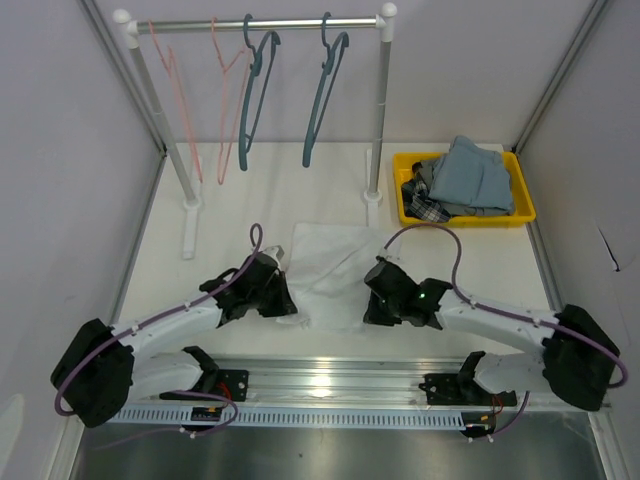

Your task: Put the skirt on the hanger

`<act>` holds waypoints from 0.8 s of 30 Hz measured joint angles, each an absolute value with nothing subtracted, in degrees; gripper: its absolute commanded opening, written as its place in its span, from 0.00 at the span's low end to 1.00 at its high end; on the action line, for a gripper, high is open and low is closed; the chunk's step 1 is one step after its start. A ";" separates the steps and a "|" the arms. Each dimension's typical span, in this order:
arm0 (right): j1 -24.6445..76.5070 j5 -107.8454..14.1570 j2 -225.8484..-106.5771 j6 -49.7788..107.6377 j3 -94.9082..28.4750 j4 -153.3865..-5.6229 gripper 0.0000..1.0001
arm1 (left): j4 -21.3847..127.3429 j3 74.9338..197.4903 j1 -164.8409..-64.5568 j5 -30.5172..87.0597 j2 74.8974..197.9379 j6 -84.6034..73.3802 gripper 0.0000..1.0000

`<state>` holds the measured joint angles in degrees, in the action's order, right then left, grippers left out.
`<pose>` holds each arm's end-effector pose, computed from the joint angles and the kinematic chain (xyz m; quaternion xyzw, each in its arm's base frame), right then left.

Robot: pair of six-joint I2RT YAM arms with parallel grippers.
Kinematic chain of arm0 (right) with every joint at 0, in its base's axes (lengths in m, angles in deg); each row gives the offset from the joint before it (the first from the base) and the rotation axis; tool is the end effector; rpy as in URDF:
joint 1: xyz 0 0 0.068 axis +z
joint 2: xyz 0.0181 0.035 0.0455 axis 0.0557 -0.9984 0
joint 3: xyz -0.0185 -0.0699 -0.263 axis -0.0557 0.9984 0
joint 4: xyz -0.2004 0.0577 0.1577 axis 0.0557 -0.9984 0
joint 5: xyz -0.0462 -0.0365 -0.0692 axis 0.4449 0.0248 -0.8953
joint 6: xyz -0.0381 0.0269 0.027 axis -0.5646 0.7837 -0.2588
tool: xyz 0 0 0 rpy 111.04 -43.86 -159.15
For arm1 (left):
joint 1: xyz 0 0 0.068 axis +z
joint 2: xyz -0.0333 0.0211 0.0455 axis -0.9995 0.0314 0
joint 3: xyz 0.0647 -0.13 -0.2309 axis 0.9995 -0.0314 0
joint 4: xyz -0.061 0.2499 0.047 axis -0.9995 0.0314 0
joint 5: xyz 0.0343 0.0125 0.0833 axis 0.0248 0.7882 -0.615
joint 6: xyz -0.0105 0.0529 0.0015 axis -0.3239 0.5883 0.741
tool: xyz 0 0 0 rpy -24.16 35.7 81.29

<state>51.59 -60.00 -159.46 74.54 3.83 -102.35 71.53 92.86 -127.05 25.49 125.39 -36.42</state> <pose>0.1404 0.1931 0.1793 -0.0070 0.9630 0.1861 0.1948 0.1596 -0.1328 0.1715 -0.0136 0.9445 -0.2460 0.2174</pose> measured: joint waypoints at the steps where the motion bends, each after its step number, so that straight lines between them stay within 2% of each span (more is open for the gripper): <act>1: 51.39 -60.62 -156.94 74.41 3.06 -105.02 0.02 | 72.19 92.88 -127.03 26.03 125.04 -36.34 0.02; 6: 45.60 -61.80 -145.21 70.67 -8.39 -115.33 0.01 | 77.13 93.41 -125.00 31.43 119.31 -36.05 0.02; 9: 39.37 -60.05 -144.66 66.63 -18.14 -118.09 0.00 | 79.31 96.88 -121.85 36.33 116.10 -36.55 0.00; 16: 25.38 -50.67 -157.90 57.71 -37.39 -120.84 0.00 | 75.84 109.28 -110.99 48.46 118.22 -40.23 0.00; 24: 19.96 -45.91 -167.00 52.16 -53.41 -123.73 0.00 | 76.60 125.56 -108.01 51.93 125.83 -40.97 0.00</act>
